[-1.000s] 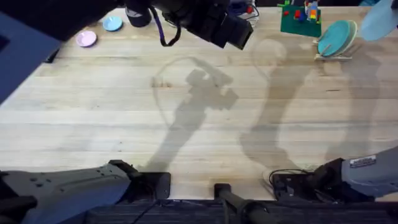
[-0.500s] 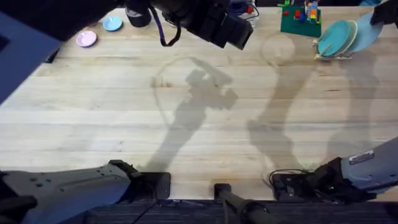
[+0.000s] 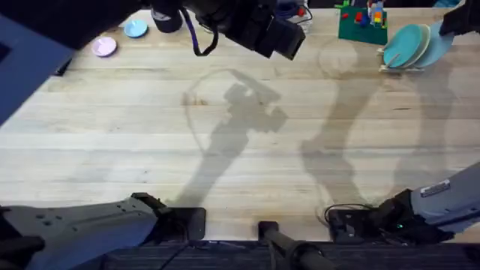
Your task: Pick up the plates from the table one by one and place each into a slot on the dish rack.
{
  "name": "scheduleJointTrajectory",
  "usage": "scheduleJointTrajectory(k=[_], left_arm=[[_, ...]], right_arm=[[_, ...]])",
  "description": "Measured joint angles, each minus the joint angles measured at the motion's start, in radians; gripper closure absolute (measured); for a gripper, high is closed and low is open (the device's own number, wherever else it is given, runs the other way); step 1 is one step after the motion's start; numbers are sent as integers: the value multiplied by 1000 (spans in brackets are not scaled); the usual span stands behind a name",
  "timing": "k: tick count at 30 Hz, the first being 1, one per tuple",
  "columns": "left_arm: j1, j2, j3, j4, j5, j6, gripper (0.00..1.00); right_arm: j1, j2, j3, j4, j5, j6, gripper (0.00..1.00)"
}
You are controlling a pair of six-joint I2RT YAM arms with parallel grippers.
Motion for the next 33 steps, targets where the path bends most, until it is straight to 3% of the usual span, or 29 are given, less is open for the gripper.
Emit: scheduleJointTrajectory(k=[3, 6, 22, 27, 30, 31, 33], left_arm=[[0, 0, 0, 0, 0, 0, 7], [0, 0, 0, 0, 0, 0, 8], [0, 0, 0, -4, 0, 0, 6], [0, 0, 0, -4, 0, 0, 8], [0, 0, 0, -4, 0, 0, 8], [0, 0, 0, -3, 0, 0, 8], [0, 0, 0, -3, 0, 0, 6]], right_arm=[[2, 0, 0, 0, 0, 2, 946], [2, 0, 0, 0, 0, 3, 849], [2, -5, 0, -33, 0, 3, 721], [2, -67, 0, -89, 0, 4, 650], [2, -145, 0, -119, 0, 13, 535], [2, -173, 0, -131, 0, 16, 454], [2, -228, 0, -164, 0, 22, 186]])
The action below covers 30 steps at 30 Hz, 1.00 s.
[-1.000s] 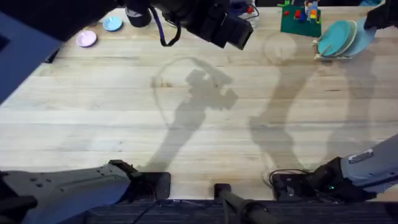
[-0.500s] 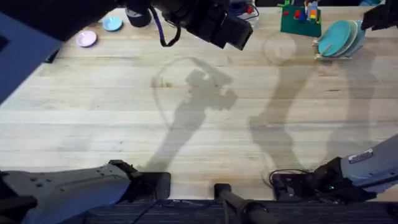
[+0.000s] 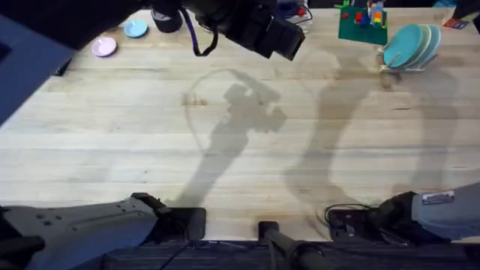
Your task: Pick up the plates from the table one by one and place each into a slot on the dish rack.
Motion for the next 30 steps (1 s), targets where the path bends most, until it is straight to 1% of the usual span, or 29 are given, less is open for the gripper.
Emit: scheduleJointTrajectory(k=[1, 2, 3, 7, 10, 12, 16, 21, 24, 28, 30], left_arm=[[0, 0, 0, 0, 0, 0, 7], [0, 0, 0, 0, 0, 0, 7], [0, 0, 0, 0, 0, 0, 7], [0, 0, 0, 0, -3, 0, 8], [0, 0, 0, 0, -16, 0, 8], [0, 0, 0, 0, -23, 0, 8], [0, 0, 0, -1, -26, 0, 7], [0, 0, 0, -16, -26, 0, 8], [0, 0, 0, -20, -39, 0, 8], [0, 0, 0, -20, -61, 0, 8], [0, 0, 0, -20, -68, 0, 8]], right_arm=[[0, -25, 1, -22, 0, 3, 63], [0, -50, 2, -48, 0, 7, 23], [0, -77, 2, -77, 0, 10, 13], [5, -169, 2, -170, 0, 18, 9], [35, -241, 2, -227, 0, 37, 9], [77, -286, 2, -267, 0, 47, 8], [205, -352, 5, -394, 0, 66, 7], [363, -368, 5, -540, -1, 110, 8], [417, -368, 5, -564, -1, 158, 8], [467, -372, 2, -563, -13, 202, 8], [490, -388, -20, -561, -16, 222, 8]])
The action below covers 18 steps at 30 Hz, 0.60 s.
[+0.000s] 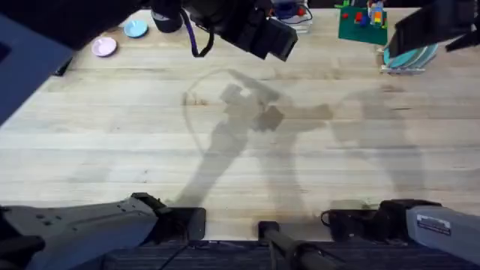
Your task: Pick up the plates from the table one by one and place each into a slot on the dish rack.
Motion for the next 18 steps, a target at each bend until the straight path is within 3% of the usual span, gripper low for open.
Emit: scheduleJointTrajectory(k=[10, 18], left_arm=[[0, 0, 0, -2, -10, 0, 8], [0, 0, 0, -3, -10, 0, 8]], right_arm=[[53, -140, -285, 91, -7, 75, 7], [53, -150, -353, 81, -7, 84, 7]])
